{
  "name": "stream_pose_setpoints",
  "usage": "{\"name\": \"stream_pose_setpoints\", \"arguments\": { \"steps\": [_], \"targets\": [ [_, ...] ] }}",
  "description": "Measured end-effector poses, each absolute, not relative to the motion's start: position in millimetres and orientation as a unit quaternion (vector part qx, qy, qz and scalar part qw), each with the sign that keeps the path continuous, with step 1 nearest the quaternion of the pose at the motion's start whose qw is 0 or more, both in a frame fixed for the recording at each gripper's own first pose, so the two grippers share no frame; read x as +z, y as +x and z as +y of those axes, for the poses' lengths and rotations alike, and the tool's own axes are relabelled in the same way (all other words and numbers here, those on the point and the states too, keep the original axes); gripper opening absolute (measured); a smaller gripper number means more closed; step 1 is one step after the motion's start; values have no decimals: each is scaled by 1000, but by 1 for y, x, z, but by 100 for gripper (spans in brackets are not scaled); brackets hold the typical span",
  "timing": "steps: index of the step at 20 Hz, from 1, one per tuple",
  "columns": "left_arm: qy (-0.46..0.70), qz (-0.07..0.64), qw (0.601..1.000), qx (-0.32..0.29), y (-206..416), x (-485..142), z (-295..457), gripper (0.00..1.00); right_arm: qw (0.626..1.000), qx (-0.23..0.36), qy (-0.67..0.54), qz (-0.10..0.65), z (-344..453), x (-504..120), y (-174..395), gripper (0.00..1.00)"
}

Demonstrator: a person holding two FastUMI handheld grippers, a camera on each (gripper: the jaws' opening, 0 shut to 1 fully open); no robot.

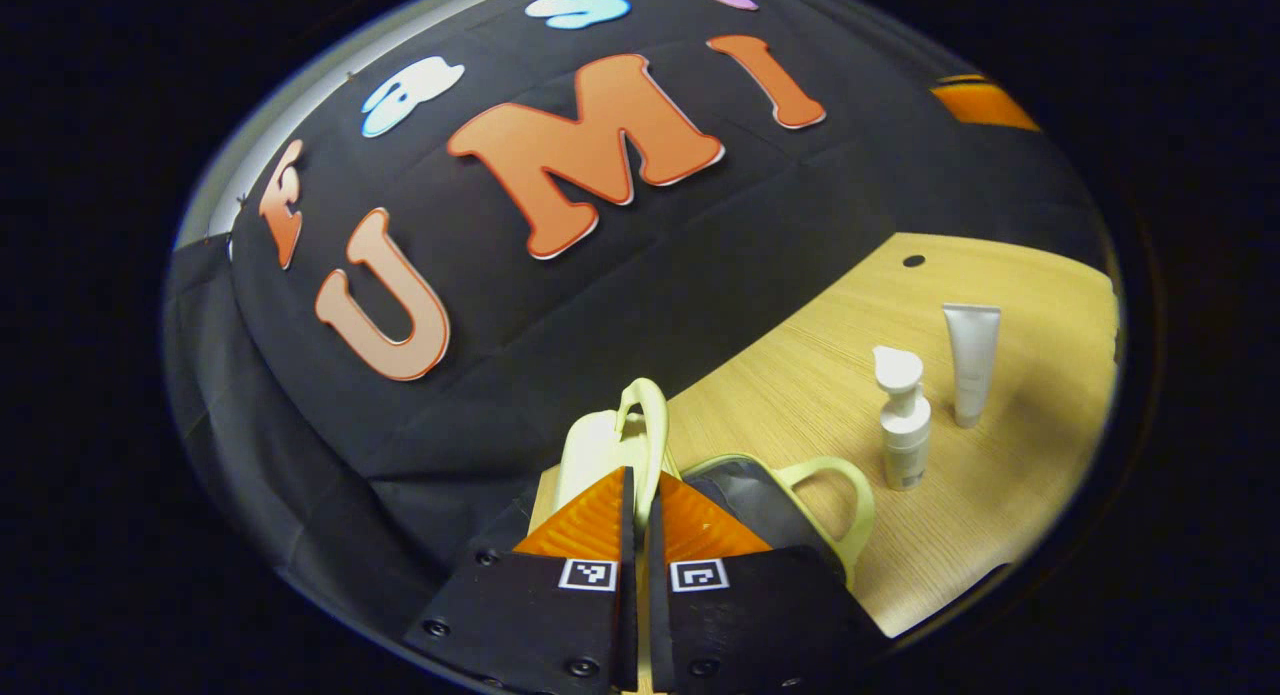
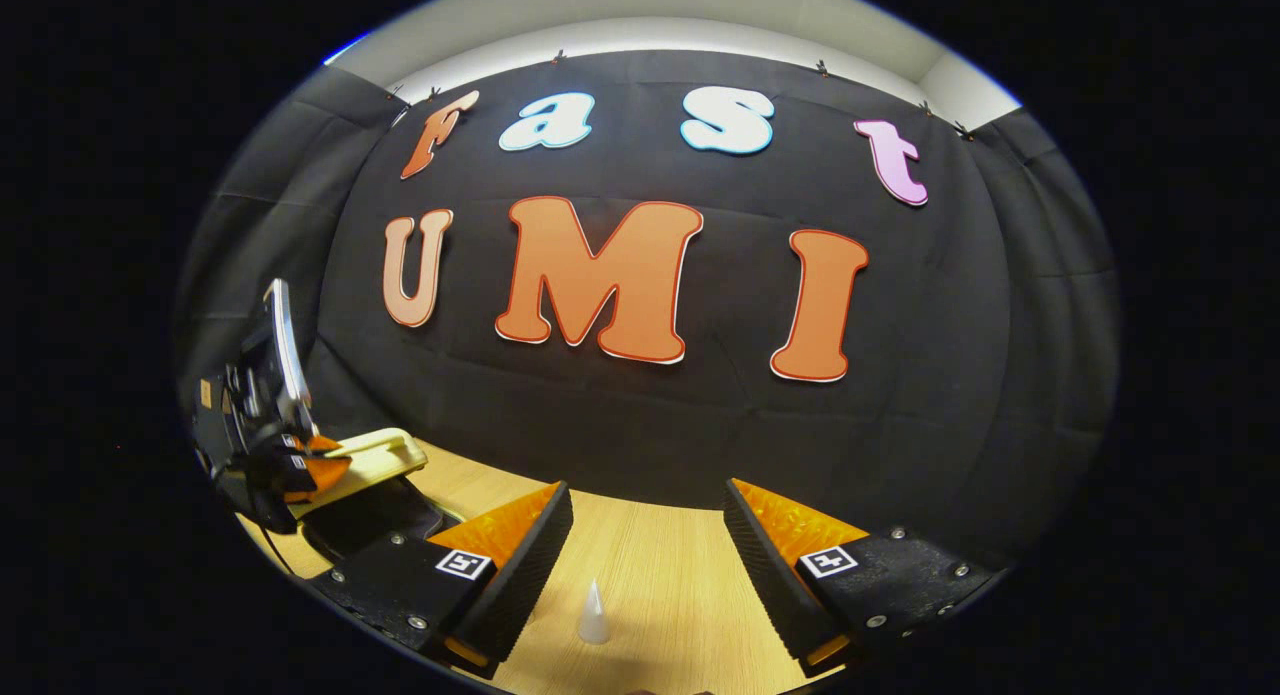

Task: First open the suitcase, pack the skin care products into it, and then close the suitcase.

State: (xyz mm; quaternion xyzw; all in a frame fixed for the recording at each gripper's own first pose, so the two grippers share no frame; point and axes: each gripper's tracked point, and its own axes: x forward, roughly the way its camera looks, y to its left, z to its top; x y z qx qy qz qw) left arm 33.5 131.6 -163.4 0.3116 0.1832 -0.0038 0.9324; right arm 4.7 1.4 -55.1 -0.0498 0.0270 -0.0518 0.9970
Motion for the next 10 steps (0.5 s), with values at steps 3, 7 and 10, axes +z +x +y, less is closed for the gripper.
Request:
{"name": "stream_pose_setpoints", "arguments": {
  "steps": [3, 7, 10],
  "targets": [
    [256, 179, 950, 12, 45, -137, 166, 6, 997, -51, -51, 29, 13, -55, 12, 96],
    [202, 163, 965, 32, 51, -117, 207, 5, 997, -51, -57, 28, 30, -53, 22, 96],
    [154, 151, 976, 43, 55, -109, 239, 6, 996, -51, -62, 31, 43, -53, 29, 96]
  ]
}}
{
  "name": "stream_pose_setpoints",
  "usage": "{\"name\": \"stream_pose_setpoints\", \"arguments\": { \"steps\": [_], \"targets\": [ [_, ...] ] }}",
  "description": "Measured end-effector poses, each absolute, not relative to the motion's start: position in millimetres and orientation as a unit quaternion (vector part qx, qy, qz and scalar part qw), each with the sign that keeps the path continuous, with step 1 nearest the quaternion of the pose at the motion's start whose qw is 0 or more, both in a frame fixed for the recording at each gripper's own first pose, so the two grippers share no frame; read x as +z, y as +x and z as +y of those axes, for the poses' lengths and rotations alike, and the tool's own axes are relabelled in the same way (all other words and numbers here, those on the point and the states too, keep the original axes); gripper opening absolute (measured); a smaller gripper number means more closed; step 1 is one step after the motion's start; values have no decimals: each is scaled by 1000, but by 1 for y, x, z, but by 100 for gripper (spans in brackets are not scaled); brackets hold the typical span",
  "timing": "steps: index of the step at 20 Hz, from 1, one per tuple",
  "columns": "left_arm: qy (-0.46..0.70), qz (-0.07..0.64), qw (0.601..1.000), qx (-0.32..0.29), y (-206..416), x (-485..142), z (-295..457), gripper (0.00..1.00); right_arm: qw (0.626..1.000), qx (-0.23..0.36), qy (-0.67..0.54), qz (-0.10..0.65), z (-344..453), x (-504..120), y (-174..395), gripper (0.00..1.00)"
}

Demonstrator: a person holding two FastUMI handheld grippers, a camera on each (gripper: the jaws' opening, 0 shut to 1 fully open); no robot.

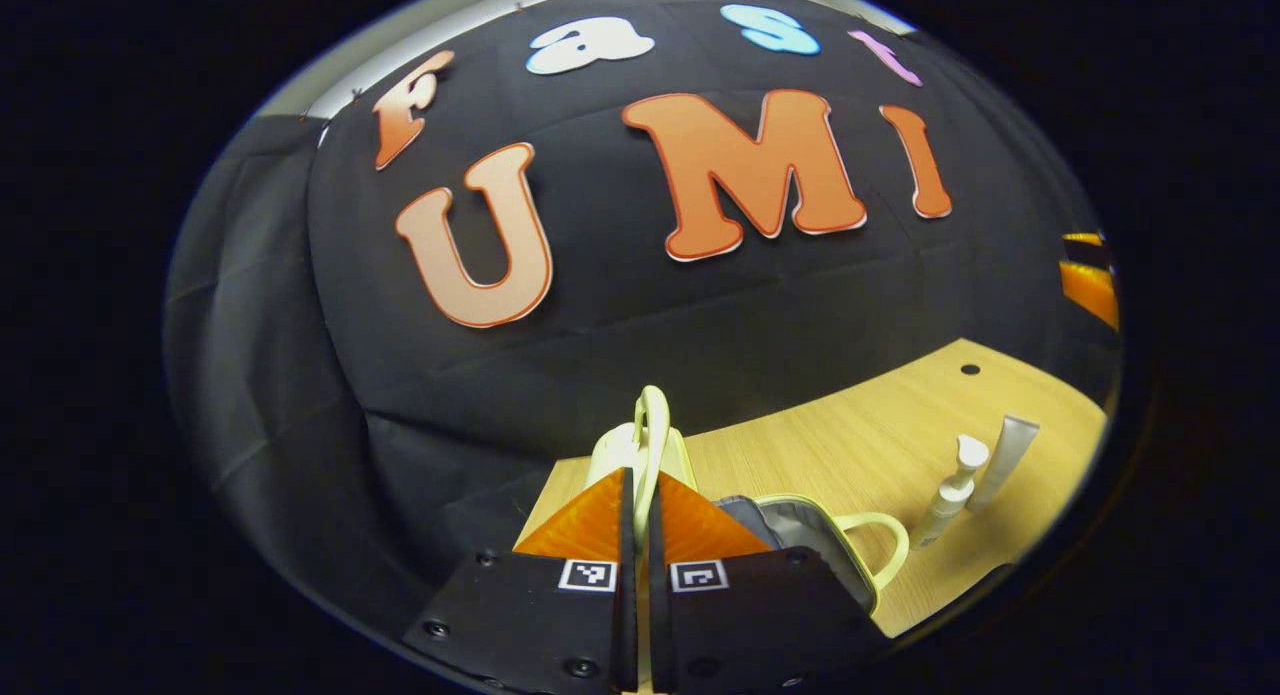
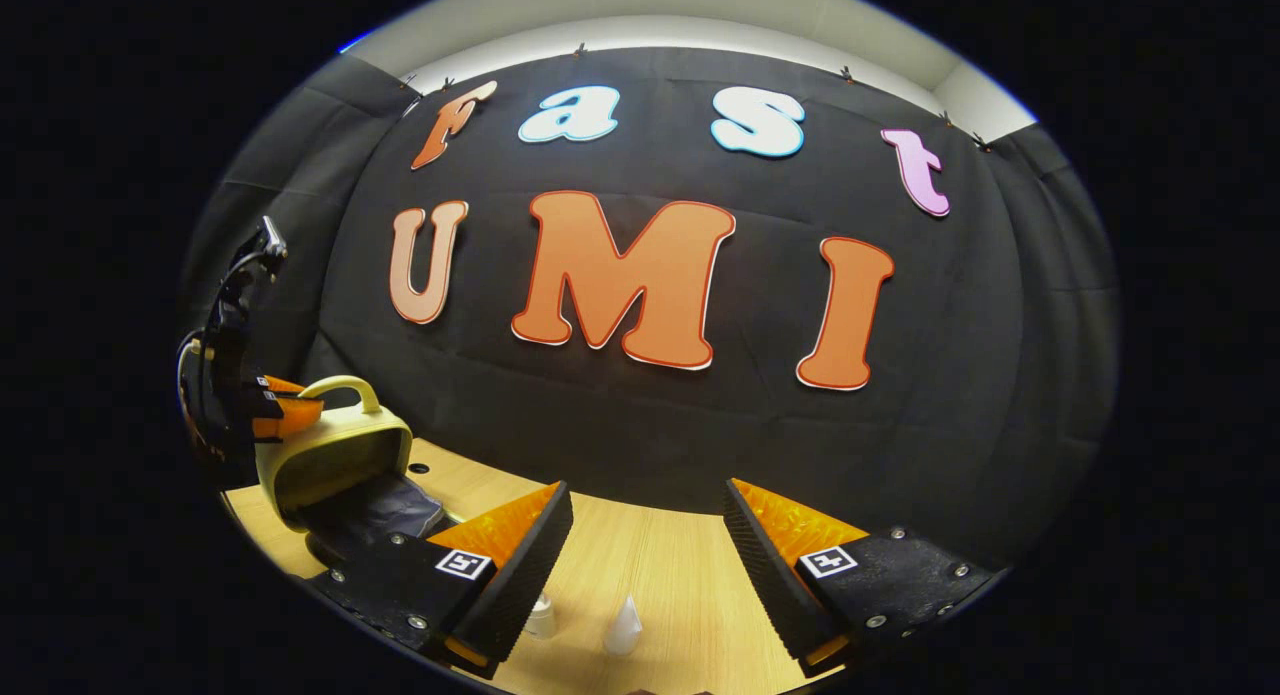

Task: First open the suitcase, pack the skin care products into it, and then close the suitcase.

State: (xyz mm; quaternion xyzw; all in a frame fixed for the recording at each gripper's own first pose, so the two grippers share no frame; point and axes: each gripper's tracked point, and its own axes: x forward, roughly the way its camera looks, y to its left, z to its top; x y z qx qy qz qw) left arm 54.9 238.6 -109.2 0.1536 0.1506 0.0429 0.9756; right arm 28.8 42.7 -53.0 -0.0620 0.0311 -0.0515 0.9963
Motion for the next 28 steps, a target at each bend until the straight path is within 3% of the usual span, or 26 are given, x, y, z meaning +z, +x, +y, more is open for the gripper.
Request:
{"name": "stream_pose_setpoints", "arguments": {
  "steps": [12, 21, 28],
  "targets": [
    [19, 146, 979, 141, 46, -127, 419, 1, 995, -56, -67, 44, 95, -52, 67, 95],
    [-119, 206, 950, 203, 23, -227, 533, 0, 995, -51, -54, 71, 124, -62, 78, 96],
    [-185, 257, 924, 216, 22, -303, 550, 0, 993, -70, -57, 78, 123, -64, 79, 95]
  ]
}}
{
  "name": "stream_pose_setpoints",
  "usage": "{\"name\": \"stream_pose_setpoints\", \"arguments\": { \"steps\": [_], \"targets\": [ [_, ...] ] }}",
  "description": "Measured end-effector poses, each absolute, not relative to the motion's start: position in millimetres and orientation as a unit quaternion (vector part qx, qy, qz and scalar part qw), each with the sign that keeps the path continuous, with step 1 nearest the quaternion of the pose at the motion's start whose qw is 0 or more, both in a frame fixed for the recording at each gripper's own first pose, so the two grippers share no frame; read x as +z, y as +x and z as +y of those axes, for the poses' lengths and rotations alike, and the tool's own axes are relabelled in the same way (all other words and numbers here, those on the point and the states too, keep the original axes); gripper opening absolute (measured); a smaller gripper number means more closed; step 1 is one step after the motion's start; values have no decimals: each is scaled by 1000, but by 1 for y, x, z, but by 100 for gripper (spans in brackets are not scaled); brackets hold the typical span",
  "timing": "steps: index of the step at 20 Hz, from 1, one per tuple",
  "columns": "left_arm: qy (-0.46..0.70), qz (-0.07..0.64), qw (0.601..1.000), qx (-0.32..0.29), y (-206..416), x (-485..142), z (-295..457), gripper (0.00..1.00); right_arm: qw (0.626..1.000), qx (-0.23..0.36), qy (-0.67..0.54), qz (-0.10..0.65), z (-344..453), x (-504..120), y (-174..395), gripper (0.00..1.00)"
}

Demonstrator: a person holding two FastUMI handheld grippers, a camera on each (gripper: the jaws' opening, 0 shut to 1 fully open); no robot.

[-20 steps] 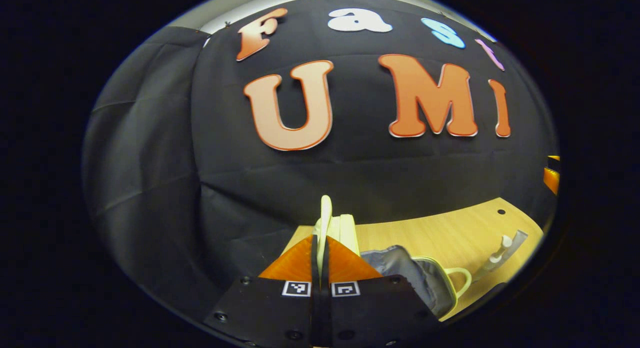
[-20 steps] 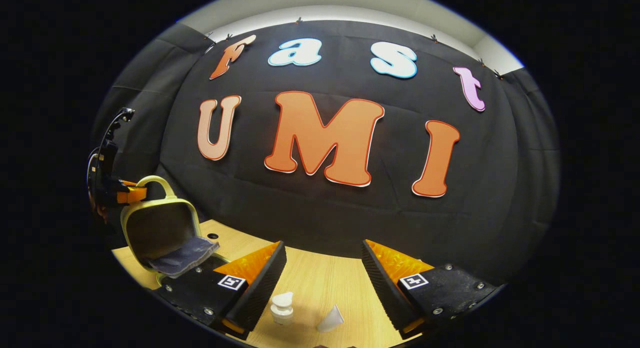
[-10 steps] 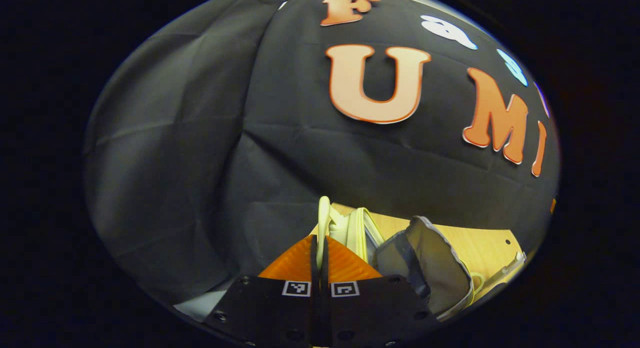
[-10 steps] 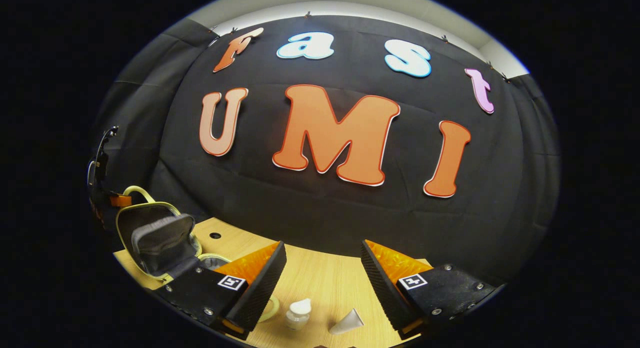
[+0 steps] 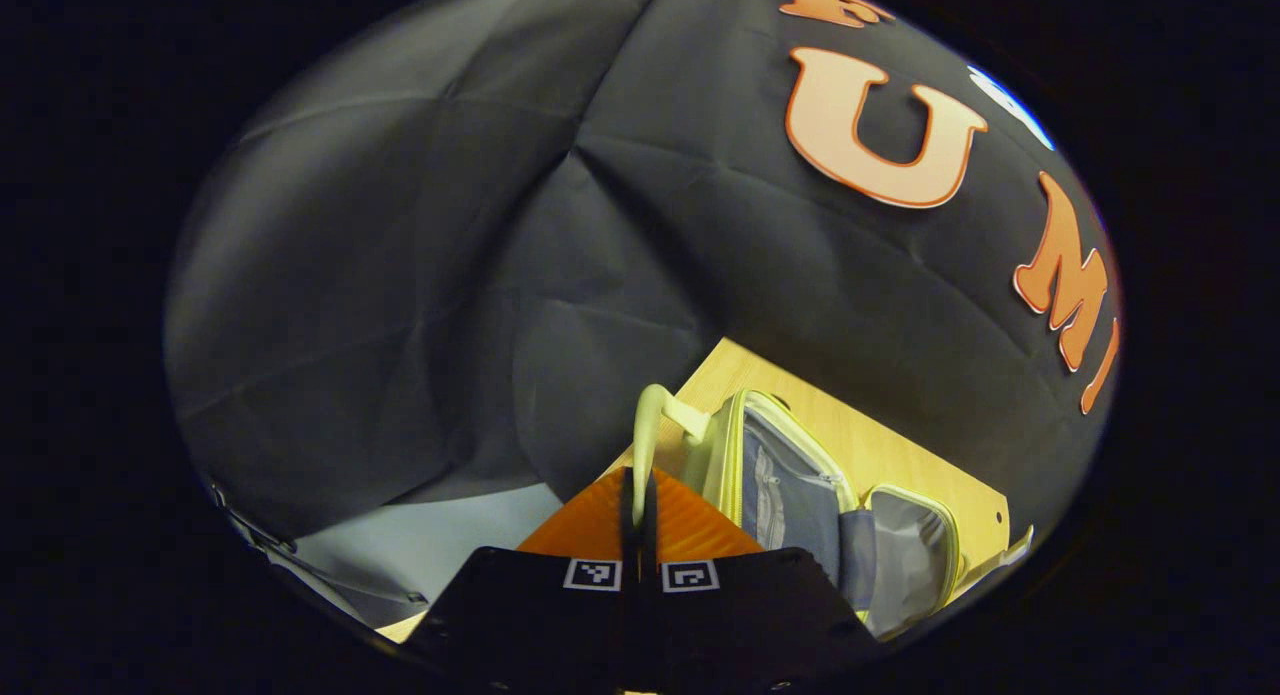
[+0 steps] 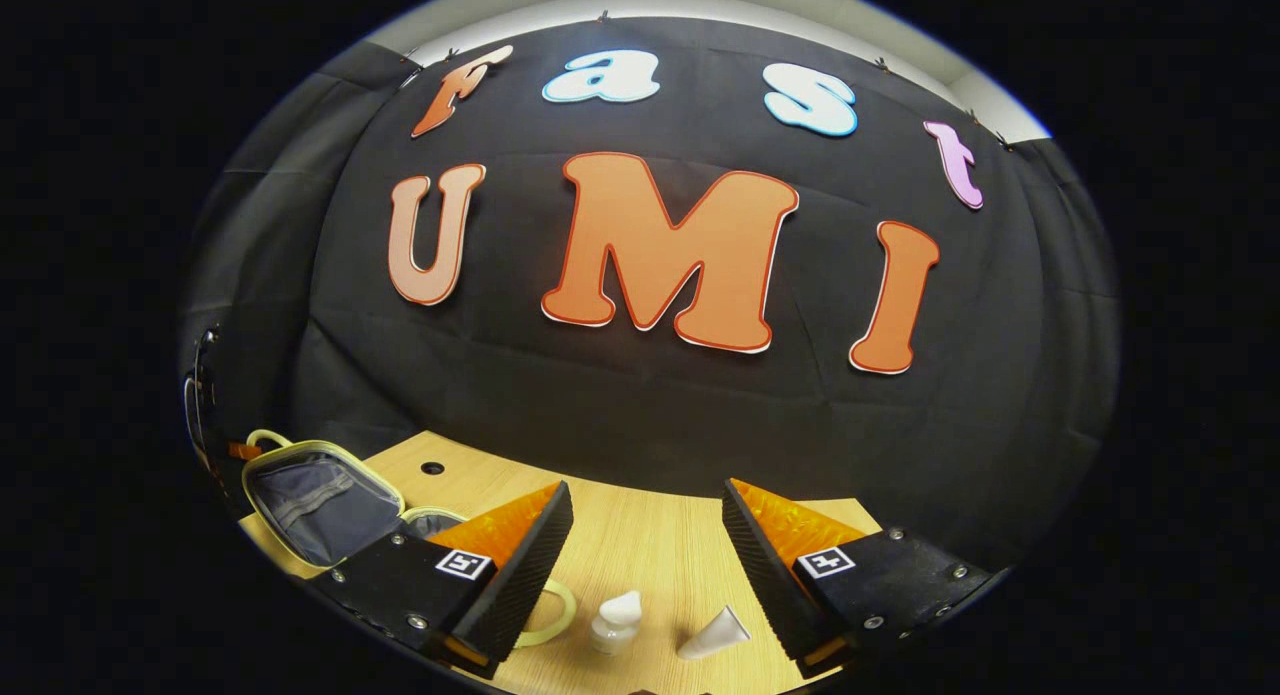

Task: First open the suitcase, pack the skin care products into it, and then close the suitcase.

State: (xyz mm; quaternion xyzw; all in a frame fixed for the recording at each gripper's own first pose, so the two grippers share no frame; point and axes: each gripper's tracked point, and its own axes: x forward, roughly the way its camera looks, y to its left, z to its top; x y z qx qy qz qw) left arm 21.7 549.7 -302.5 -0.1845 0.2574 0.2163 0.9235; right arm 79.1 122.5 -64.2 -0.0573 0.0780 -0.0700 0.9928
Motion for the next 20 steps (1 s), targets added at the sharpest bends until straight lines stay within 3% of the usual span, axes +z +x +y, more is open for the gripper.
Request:
{"name": "stream_pose_setpoints", "arguments": {
  "steps": [8, 10, 11, 13, 17, 18, 20],
  "targets": [
    [-197, 312, 903, 220, 16, -366, 570, 1, 990, -82, -61, 94, 116, -78, 70, 95],
    [-179, 333, 894, 240, 10, -376, 579, 8, 990, -89, -59, 93, 111, -78, 68, 95],
    [-179, 334, 893, 244, 13, -376, 578, 18, 989, -93, -59, 94, 108, -80, 66, 95],
    [-175, 309, 903, 240, 17, -362, 567, 20, 989, -98, -58, 99, 102, -83, 63, 95],
    [-130, 288, 921, 228, 18, -330, 544, 87, 988, -99, -52, 103, 92, -85, 60, 95],
    [-104, 284, 925, 229, 17, -321, 538, 96, 989, -92, -48, 104, 92, -86, 60, 95],
    [-59, 268, 938, 212, 25, -301, 516, 96, 990, -82, -45, 109, 88, -90, 58, 95]
  ]
}}
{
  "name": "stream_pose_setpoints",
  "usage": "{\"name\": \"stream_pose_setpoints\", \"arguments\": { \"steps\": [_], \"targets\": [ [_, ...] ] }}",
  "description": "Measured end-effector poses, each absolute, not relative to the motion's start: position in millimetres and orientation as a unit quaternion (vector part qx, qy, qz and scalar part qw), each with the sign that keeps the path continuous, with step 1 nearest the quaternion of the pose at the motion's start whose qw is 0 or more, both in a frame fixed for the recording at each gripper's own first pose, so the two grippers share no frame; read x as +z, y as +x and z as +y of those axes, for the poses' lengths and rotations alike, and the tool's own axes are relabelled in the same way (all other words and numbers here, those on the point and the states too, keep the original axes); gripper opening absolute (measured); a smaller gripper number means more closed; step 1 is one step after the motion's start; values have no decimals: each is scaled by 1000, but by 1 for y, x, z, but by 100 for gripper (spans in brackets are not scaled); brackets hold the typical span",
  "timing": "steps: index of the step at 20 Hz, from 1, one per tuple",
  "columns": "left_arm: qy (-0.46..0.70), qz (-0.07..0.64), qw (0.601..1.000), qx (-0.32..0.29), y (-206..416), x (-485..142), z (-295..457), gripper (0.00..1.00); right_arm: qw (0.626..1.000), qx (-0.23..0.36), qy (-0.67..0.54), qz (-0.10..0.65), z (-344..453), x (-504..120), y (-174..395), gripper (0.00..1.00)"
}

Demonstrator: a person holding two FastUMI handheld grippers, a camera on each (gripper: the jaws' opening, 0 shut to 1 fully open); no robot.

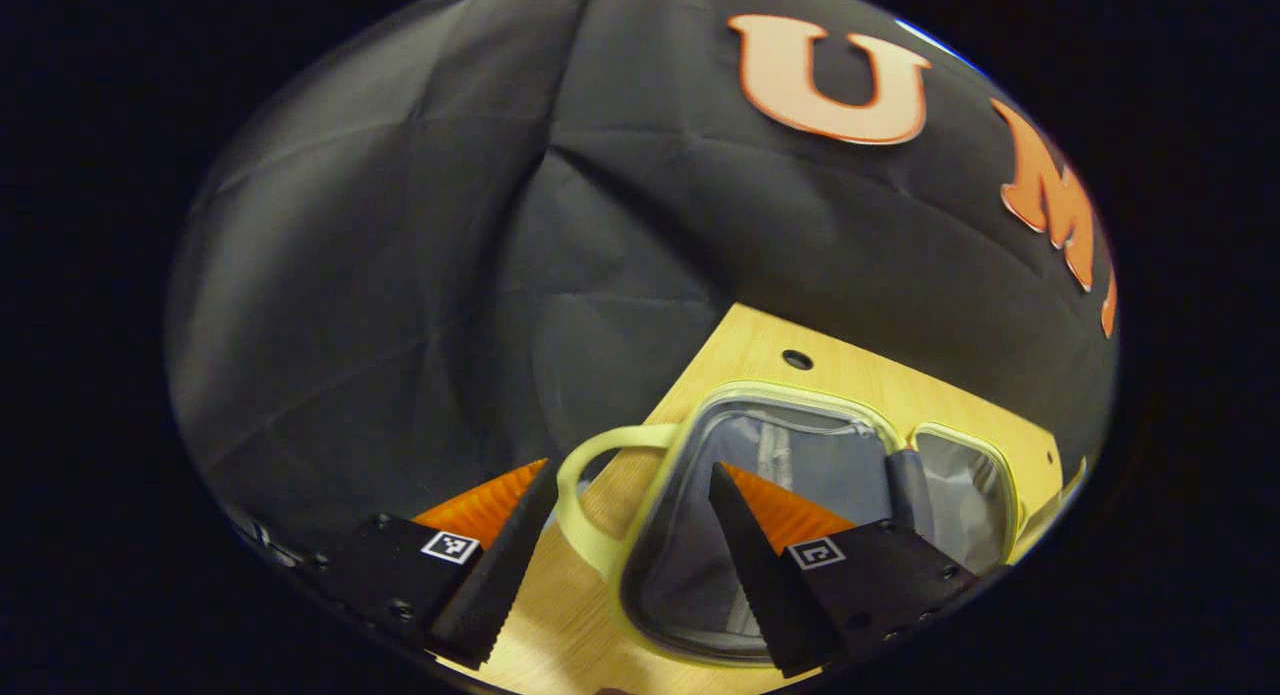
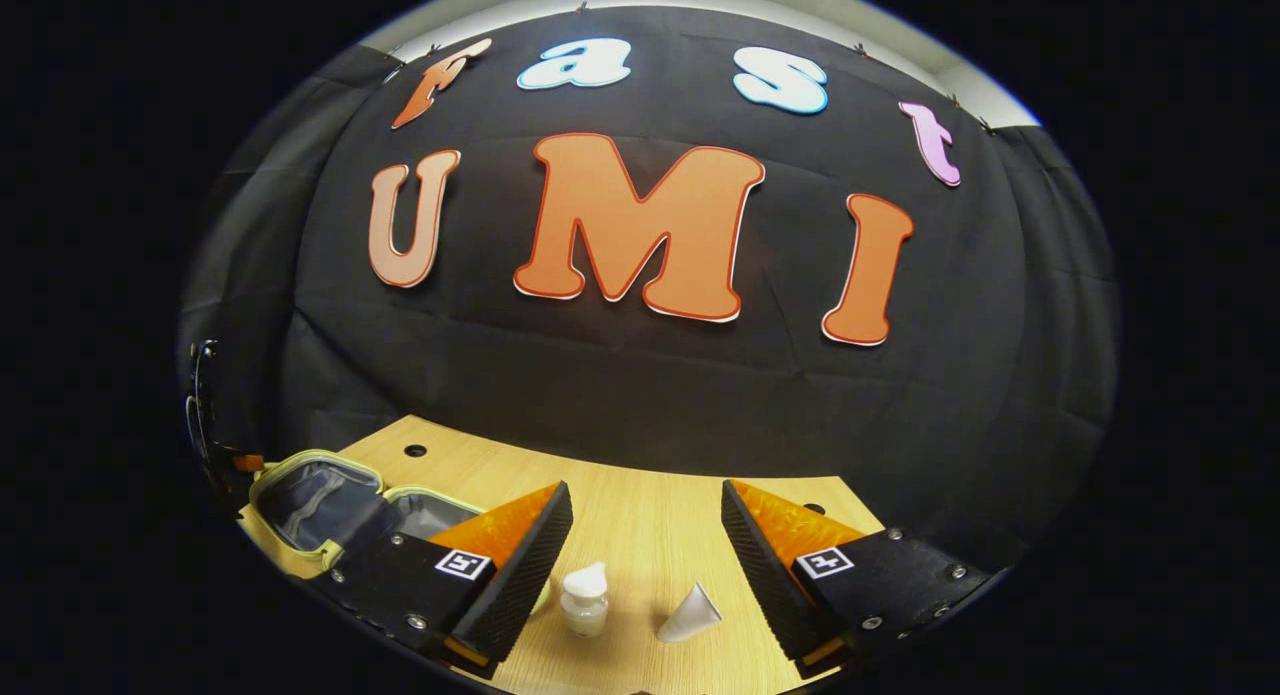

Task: First open the suitcase, pack the skin care products into it, and then close the suitcase.

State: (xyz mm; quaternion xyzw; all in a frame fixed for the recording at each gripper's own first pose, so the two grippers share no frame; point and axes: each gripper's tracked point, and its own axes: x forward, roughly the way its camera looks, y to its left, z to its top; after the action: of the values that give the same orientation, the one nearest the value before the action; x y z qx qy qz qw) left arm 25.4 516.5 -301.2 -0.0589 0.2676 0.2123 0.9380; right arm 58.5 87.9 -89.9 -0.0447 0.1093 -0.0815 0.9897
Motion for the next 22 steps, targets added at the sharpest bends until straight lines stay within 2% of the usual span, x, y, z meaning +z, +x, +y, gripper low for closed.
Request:
{"name": "stream_pose_setpoints", "arguments": {
  "steps": [6, 13, 14, 22],
  "targets": [
    [-29, 197, 968, 153, 43, -224, 413, 98, 993, -53, -35, 102, 64, -94, 56, 95],
    [18, 164, 982, 88, 66, -185, 295, 98, 994, -28, 0, 106, 42, -114, 52, 95],
    [24, 160, 984, 79, 68, -181, 283, 96, 994, -23, 2, 107, 42, -117, 52, 95],
    [43, 158, 986, -12, 79, -186, 175, 98, 990, -14, 11, 143, 31, -159, 40, 95]
  ]
}}
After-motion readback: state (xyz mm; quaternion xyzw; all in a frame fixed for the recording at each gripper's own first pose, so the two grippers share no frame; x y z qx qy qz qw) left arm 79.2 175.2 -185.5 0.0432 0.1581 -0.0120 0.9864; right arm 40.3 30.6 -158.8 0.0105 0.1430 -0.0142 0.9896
